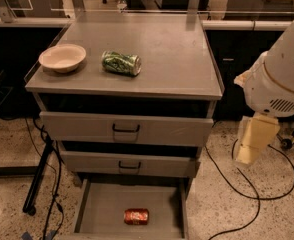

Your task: Pick coke can from bottom drawer and place on counter

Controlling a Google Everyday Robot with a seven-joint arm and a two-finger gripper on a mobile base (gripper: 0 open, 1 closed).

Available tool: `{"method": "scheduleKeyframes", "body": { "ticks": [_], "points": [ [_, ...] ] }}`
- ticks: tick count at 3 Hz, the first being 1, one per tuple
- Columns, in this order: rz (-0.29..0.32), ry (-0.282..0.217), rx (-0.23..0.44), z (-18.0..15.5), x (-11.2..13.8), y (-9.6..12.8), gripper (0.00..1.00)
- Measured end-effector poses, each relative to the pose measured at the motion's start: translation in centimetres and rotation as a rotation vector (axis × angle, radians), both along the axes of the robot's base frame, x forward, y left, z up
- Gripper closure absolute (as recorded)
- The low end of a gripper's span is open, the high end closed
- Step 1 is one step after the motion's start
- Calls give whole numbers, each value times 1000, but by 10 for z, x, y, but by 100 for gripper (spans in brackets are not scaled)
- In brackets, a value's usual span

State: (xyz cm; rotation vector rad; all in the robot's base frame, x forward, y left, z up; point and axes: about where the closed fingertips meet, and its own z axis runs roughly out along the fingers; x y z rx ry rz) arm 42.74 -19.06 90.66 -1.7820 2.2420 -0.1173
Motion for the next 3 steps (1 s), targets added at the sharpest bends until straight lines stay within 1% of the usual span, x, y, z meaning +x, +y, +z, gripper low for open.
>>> {"method": "scheduleKeyframes", "body": {
  "ticks": [1,2,3],
  "points": [
    [-1,13,-17,-24,-8,5,0],
    [18,56,-38,-85,-24,22,0],
    [38,114,-58,-134,-31,34,0]
  ]
}}
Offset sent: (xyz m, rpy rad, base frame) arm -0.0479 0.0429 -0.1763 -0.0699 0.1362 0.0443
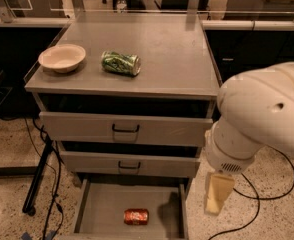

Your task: Pick coke can from bottom drawer and place on counter

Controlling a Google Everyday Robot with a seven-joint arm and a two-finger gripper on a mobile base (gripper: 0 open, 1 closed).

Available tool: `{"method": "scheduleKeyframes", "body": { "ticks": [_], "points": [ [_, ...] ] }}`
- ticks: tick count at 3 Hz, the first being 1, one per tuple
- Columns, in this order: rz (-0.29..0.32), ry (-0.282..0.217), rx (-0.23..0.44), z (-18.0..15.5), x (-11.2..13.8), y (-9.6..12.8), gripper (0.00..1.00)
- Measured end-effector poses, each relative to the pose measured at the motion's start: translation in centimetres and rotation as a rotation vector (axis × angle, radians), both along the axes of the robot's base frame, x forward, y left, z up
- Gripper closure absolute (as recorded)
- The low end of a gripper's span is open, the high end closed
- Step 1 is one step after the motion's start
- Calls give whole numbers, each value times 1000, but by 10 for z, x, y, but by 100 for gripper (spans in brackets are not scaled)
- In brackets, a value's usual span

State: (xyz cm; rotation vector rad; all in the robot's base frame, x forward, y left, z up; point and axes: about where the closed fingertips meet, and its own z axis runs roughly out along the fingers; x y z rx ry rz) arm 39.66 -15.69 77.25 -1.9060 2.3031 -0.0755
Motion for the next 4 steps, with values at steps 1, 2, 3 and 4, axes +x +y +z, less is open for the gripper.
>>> {"method": "scheduleKeyframes", "body": {
  "ticks": [1,2,3,4],
  "points": [
    [0,7,-3,-4,-2,-1,0],
    [0,27,20,-23,-2,7,0],
    [50,95,89,-95,-6,45,0],
    [50,95,92,-97,-6,46,0]
  ]
}}
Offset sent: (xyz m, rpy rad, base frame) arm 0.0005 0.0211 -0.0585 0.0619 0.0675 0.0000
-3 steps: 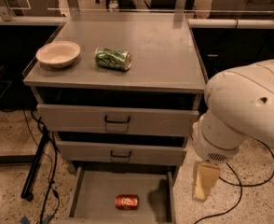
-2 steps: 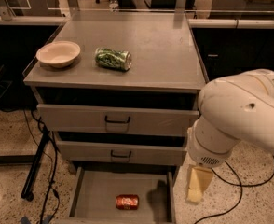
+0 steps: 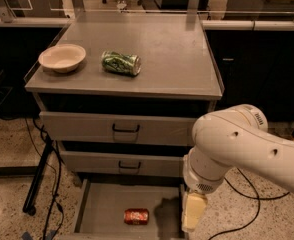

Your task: Pick coke can from bottom drawer and place on counter

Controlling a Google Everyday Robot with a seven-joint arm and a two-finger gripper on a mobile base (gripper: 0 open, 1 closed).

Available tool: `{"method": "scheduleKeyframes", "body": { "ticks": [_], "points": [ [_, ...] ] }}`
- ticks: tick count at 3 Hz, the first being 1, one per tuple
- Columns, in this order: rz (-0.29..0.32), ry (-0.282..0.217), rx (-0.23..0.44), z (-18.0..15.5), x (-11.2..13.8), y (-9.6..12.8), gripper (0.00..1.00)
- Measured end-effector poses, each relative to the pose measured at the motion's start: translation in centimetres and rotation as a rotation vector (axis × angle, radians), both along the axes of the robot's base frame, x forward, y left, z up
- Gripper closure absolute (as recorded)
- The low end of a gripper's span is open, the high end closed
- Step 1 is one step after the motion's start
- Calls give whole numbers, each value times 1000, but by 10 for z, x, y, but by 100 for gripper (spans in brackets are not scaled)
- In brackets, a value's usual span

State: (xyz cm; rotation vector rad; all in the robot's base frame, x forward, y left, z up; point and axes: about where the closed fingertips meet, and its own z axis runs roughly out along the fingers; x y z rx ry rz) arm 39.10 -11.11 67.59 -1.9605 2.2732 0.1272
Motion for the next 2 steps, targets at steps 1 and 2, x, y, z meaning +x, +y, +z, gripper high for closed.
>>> {"method": "scheduleKeyframes", "body": {
  "ticks": [1,2],
  "points": [
    [-2,11,11,-6,-2,2,0],
    [-16,67,36,-51,-11,14,0]
  ]
}}
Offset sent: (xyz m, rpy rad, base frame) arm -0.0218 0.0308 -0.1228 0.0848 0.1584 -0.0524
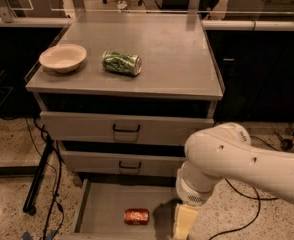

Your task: Pick coke can from bottom drawer and place on counter

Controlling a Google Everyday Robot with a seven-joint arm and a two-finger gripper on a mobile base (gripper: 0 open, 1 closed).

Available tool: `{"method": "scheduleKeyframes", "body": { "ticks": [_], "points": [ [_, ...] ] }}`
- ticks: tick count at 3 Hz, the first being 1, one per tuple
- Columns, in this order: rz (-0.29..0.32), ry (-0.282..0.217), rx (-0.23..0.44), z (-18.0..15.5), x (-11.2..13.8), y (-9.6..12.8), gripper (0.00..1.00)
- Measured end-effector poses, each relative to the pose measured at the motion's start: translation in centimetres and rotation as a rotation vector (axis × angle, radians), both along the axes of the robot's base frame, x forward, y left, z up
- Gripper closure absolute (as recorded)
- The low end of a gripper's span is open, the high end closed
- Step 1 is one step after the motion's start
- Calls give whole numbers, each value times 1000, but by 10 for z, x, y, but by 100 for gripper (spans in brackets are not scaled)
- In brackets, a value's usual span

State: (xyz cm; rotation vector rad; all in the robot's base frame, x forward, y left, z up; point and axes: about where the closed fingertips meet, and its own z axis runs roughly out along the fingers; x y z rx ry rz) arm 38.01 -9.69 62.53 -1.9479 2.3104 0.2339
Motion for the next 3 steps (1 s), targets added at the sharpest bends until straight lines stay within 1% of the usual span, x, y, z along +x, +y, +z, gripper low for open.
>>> {"method": "scheduleKeyframes", "body": {
  "ticks": [1,2,3],
  "points": [
    [-22,29,38,-44,6,12,0],
    [-22,29,38,-44,6,12,0],
    [-40,3,65,-64,21,14,0]
  ]
}}
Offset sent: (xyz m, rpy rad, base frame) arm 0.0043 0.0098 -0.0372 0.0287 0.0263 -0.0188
